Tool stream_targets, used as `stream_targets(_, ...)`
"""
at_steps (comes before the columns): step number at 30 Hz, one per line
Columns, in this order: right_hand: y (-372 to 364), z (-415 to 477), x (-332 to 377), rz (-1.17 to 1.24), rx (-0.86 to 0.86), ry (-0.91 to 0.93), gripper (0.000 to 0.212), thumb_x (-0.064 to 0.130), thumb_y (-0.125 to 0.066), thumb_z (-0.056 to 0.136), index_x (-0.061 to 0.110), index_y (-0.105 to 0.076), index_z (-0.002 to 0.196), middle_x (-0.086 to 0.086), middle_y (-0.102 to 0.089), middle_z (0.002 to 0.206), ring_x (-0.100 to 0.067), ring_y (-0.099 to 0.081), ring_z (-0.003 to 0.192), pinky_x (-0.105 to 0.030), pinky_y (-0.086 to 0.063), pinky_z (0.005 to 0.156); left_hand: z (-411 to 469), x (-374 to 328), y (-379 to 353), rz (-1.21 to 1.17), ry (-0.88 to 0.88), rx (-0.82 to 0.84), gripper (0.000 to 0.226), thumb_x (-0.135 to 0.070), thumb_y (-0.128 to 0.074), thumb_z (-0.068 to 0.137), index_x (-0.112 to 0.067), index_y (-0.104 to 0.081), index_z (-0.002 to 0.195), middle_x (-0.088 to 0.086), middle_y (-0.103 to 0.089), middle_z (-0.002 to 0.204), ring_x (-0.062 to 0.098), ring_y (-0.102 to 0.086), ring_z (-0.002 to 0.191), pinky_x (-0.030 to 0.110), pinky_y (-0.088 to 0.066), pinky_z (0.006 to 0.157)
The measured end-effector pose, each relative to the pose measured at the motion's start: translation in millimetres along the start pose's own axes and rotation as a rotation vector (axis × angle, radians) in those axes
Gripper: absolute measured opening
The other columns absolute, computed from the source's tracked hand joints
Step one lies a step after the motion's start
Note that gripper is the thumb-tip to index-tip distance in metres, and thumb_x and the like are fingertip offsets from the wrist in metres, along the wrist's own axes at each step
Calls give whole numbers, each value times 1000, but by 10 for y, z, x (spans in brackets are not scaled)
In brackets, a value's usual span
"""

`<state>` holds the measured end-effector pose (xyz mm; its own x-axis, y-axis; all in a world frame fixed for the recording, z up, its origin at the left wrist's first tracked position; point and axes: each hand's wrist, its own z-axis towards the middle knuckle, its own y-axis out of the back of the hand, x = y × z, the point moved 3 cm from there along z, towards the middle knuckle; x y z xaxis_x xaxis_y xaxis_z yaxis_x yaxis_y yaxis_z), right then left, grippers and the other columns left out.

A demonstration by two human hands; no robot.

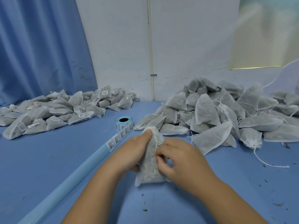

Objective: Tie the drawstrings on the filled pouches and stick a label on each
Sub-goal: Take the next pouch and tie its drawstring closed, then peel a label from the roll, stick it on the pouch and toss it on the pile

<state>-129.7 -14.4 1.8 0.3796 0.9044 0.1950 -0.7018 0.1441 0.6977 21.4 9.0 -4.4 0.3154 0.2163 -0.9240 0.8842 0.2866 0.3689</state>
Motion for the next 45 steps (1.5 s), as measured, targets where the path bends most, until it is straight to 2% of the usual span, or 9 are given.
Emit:
stream_targets(4,55,-1,-77,28,-37,-33,10,21,-62,82,18,-70,77,6,-58,71,-16,-57,70,-37,-50,54,-36,-53,-59,-97,-19,111,37,-52,-54,92,-24,-69,110,-1,-77,97,15,-73,89,33,-58,73)
stream_targets(8,60,-7,-29,65,-53,-21,15,24,-59,83,20,-73,83,8,-59,75,-12,-57,72,-32,-50,57,-40,-66,-62,-91,-39,32,26,-38,-62,88,-17,-70,101,2,-73,84,16,-68,76,32,-52,69)
stream_targets(13,-99,-63,76,188,80,-64,42,45,-40,85,28,-68,111,13,-57,92,-5,-54,75,-22,-43,63,-37,-85,312,-74,-62,-332,28,-42,-56,67,-18,-66,77,0,-69,71,21,-64,67,36,-53,66)
stream_targets(17,-269,-78,83,230,248,-64,39,51,-42,92,37,-55,126,23,-52,103,-4,-55,80,-20,-43,79,8,87,989,-295,12,-578,36,-42,-57,63,-13,-62,84,9,-64,75,26,-61,69,38,-46,66)
stream_targets(21,-410,-81,72,269,308,-109,32,38,-48,96,38,-56,127,21,-58,103,-4,-55,82,-20,-44,80,36,449,1343,-613,164,-396,22,-30,-54,85,-12,-64,93,12,-73,77,23,-69,56,22,-51,51)
stream_targets(26,-695,44,195,253,391,-93,49,32,-30,86,30,-63,123,13,-65,112,-6,-57,101,-27,-45,89,130,610,1440,-868,258,-208,17,-24,-49,89,-13,-58,98,20,-67,118,27,-73,62,22,-51,40)
stream_targets(32,-1247,603,181,220,253,-289,27,21,-50,91,26,-70,108,8,-71,106,-16,-62,98,-32,-49,86,252,669,1344,-840,283,-121,18,-22,-50,89,-8,-61,90,14,-71,71,35,-73,63,27,-55,42)
stream_targets(36,-1614,915,147,348,180,-482,13,34,-58,86,26,-68,91,12,-68,88,-9,-62,82,-30,-52,77,271,712,1378,-876,280,-99,17,-22,-52,88,-7,-60,92,16,-71,70,35,-72,63,28,-56,42)
stream_targets(45,-1875,931,125,517,103,-589,14,39,-70,77,25,-67,75,16,-65,69,6,-58,67,-7,-38,56,377,776,1394,-847,255,-60,47,-24,-48,88,-1,-73,55,20,-70,71,28,-69,52,27,-54,42)
